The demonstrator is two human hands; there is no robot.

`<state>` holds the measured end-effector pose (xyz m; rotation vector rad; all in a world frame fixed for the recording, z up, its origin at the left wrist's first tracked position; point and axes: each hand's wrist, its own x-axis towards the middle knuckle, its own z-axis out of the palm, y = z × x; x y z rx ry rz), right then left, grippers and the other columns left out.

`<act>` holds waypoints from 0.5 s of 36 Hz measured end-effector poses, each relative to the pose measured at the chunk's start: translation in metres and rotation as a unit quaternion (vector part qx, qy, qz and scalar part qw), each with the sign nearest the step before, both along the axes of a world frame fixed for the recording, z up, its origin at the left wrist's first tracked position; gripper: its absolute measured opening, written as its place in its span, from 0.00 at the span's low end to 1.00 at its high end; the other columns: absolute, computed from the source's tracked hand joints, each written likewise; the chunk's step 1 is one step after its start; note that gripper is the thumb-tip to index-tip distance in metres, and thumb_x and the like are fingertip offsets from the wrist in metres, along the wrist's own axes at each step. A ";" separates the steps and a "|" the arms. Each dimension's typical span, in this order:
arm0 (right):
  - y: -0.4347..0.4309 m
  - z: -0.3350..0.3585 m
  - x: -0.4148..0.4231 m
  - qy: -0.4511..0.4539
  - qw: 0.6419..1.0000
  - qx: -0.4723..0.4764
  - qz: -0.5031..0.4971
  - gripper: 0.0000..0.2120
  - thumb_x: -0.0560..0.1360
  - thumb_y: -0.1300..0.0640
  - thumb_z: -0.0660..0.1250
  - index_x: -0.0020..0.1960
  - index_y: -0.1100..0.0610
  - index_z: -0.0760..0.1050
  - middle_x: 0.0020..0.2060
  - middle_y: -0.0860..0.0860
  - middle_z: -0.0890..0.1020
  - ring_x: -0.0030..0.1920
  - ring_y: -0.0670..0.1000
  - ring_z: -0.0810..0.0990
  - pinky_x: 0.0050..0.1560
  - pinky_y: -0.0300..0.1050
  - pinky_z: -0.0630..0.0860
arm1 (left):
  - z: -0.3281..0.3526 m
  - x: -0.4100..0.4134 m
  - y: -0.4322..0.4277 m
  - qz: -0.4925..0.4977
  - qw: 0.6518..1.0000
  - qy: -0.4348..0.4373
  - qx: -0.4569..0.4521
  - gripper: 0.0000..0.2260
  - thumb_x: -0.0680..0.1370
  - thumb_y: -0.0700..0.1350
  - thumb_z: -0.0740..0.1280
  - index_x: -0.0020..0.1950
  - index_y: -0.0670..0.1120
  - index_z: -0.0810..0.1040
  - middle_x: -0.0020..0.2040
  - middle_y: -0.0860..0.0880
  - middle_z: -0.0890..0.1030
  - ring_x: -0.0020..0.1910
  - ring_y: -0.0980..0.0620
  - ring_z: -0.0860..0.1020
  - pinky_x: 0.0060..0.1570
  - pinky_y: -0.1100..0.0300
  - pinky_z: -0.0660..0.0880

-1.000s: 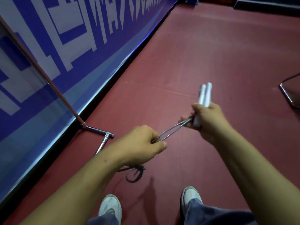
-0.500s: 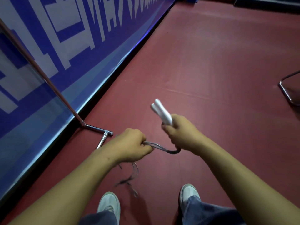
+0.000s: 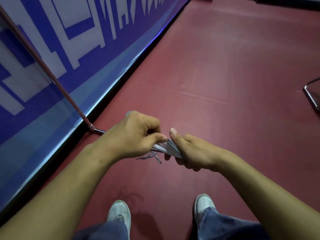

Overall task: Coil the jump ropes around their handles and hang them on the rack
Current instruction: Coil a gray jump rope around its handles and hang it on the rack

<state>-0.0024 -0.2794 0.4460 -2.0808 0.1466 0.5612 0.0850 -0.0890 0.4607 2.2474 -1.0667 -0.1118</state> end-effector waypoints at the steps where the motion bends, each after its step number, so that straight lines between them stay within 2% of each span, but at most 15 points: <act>1: 0.000 0.002 -0.003 0.000 1.000 0.003 0.011 0.39 0.82 0.32 0.42 0.49 0.58 0.82 0.33 0.55 0.72 0.30 0.53 0.68 0.26 0.40 0.66 | 0.003 0.003 0.002 0.009 1.000 -0.001 -0.009 0.10 0.74 0.53 0.73 0.36 0.50 0.81 0.27 0.51 0.77 0.27 0.51 0.75 0.29 0.52 0.73; 4: -0.003 0.008 -0.013 0.006 0.999 0.012 0.036 0.36 0.83 0.33 0.43 0.48 0.56 0.82 0.31 0.52 0.73 0.28 0.50 0.66 0.27 0.40 0.65 | 0.010 0.015 0.017 0.059 0.997 0.038 -0.041 0.08 0.75 0.48 0.76 0.37 0.48 0.83 0.28 0.48 0.79 0.30 0.46 0.78 0.31 0.49 0.76; 7: -0.001 0.012 -0.018 -0.020 0.999 0.008 0.043 0.33 0.84 0.36 0.46 0.46 0.57 0.81 0.28 0.49 0.74 0.26 0.47 0.67 0.29 0.37 0.66 | 0.012 0.016 0.023 0.061 0.995 0.054 -0.062 0.08 0.75 0.48 0.77 0.38 0.49 0.84 0.30 0.46 0.80 0.32 0.44 0.79 0.33 0.47 0.77; 12: 0.011 0.006 -0.021 -0.014 0.992 -0.065 0.104 0.39 0.79 0.26 0.43 0.44 0.53 0.82 0.28 0.48 0.75 0.28 0.44 0.71 0.37 0.37 0.69 | 0.011 0.008 0.014 0.036 0.996 0.045 -0.064 0.08 0.74 0.48 0.77 0.38 0.49 0.82 0.28 0.47 0.78 0.30 0.45 0.77 0.32 0.48 0.75; 13: 0.014 0.010 -0.022 -0.020 0.991 -0.058 0.117 0.35 0.78 0.25 0.47 0.44 0.48 0.83 0.29 0.47 0.75 0.29 0.44 0.71 0.37 0.38 0.69 | 0.011 0.009 0.014 0.036 0.996 0.049 -0.069 0.08 0.74 0.48 0.77 0.38 0.49 0.82 0.28 0.47 0.78 0.30 0.44 0.76 0.31 0.48 0.74; 14: 0.016 0.011 -0.023 -0.025 0.989 -0.049 0.136 0.24 0.78 0.26 0.54 0.46 0.38 0.83 0.30 0.45 0.75 0.30 0.45 0.70 0.38 0.39 0.70 | 0.010 0.009 0.014 0.039 0.995 0.056 -0.075 0.08 0.74 0.48 0.77 0.38 0.48 0.83 0.28 0.46 0.77 0.30 0.43 0.75 0.31 0.48 0.74; 15: 0.019 0.017 -0.025 -0.017 0.986 -0.045 0.159 0.08 0.79 0.31 0.60 0.49 0.24 0.79 0.32 0.42 0.74 0.31 0.46 0.67 0.37 0.38 0.69 | 0.009 0.009 0.014 0.039 0.994 0.062 -0.081 0.08 0.74 0.47 0.77 0.38 0.48 0.83 0.28 0.45 0.77 0.29 0.44 0.74 0.31 0.48 0.73; 16: 0.020 0.018 -0.026 -0.021 0.978 -0.042 0.203 0.12 0.80 0.37 0.65 0.52 0.17 0.72 0.33 0.39 0.73 0.32 0.46 0.64 0.37 0.36 0.67 | 0.009 0.008 0.013 0.035 0.994 0.066 -0.086 0.08 0.74 0.47 0.77 0.37 0.48 0.83 0.28 0.45 0.77 0.28 0.47 0.72 0.30 0.49 0.72; 17: 0.025 0.021 -0.027 -0.039 0.971 -0.063 0.229 0.16 0.80 0.43 0.69 0.51 0.18 0.73 0.31 0.37 0.71 0.31 0.46 0.63 0.35 0.34 0.65 | 0.010 0.007 0.011 0.030 0.993 0.070 -0.088 0.08 0.74 0.47 0.77 0.37 0.48 0.83 0.28 0.45 0.77 0.27 0.51 0.71 0.30 0.50 0.71; 18: 0.027 0.017 -0.028 -0.040 0.969 -0.079 0.230 0.11 0.78 0.47 0.72 0.45 0.28 0.79 0.28 0.39 0.71 0.30 0.46 0.65 0.33 0.34 0.64 | 0.010 0.005 0.009 0.025 0.993 0.075 -0.088 0.07 0.74 0.46 0.77 0.37 0.48 0.83 0.28 0.45 0.78 0.28 0.54 0.70 0.31 0.51 0.71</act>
